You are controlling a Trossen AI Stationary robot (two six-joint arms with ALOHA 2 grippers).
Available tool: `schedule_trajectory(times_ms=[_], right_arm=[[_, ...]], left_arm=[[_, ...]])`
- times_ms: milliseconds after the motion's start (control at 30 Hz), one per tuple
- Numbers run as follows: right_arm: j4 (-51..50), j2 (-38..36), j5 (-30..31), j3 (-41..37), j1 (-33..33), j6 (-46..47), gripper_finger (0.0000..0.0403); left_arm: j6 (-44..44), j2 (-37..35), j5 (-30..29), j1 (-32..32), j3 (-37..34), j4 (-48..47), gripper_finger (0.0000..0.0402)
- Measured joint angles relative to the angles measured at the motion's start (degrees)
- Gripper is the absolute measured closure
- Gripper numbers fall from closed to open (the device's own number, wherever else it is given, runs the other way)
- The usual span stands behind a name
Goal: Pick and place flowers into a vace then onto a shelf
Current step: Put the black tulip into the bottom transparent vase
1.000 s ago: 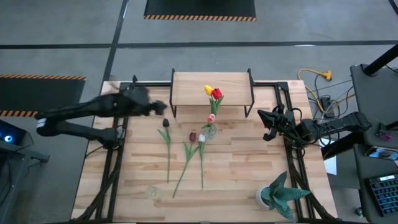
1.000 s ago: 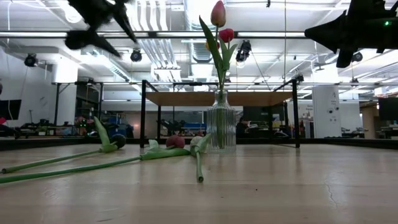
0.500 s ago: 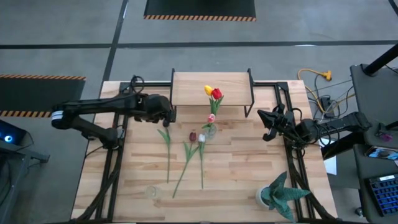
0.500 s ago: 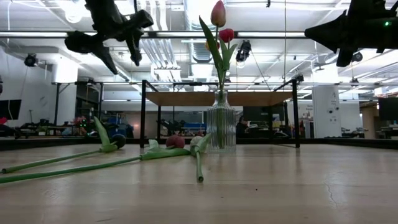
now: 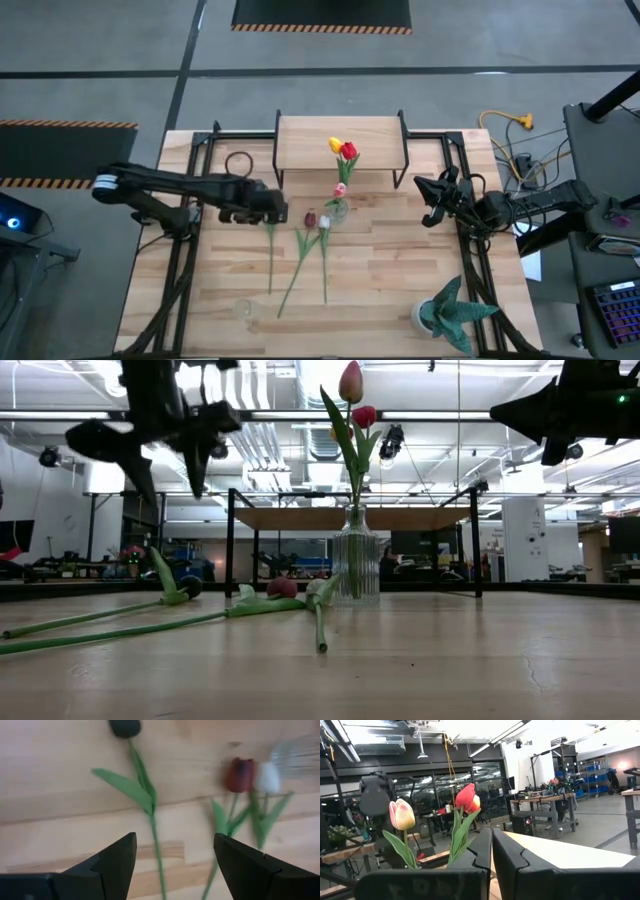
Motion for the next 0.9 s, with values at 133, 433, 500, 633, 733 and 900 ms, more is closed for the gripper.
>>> schedule_trajectory(times_ms=[133,433,500,633,733,900], right_arm=[[0.0,0.0,0.0,0.0,0.0,-0.3,0.0394],[0.0,0.0,0.0,0.0,0.0,-0.2,0.0394],[0.0,0.0,0.0,0.0,0.0,0.0,0.0394],[0.0,0.0,0.0,0.0,0.0,0.0,0.0394],[0.0,0.0,0.0,0.0,0.0,0.0,0.0394],[0.0,0.0,0.0,0.0,0.0,0.1,0.0394]], left_arm=[[-1.7,1.9,0.0,-0.6,-5.2,8.2,0.0153],[-7.1,4.7,2.4,-0.6,-18.3,29.2,0.0153],[-8.4,4.7,3.8,-0.6,-20.8,31.5,0.0153],[-9.6,4.4,4.8,-0.9,-22.7,32.4,0.0153],[-9.6,4.4,4.8,-0.9,-23.4,32.8,0.0153],[-8.9,4.3,4.9,-0.9,-24.1,33.5,0.0153]])
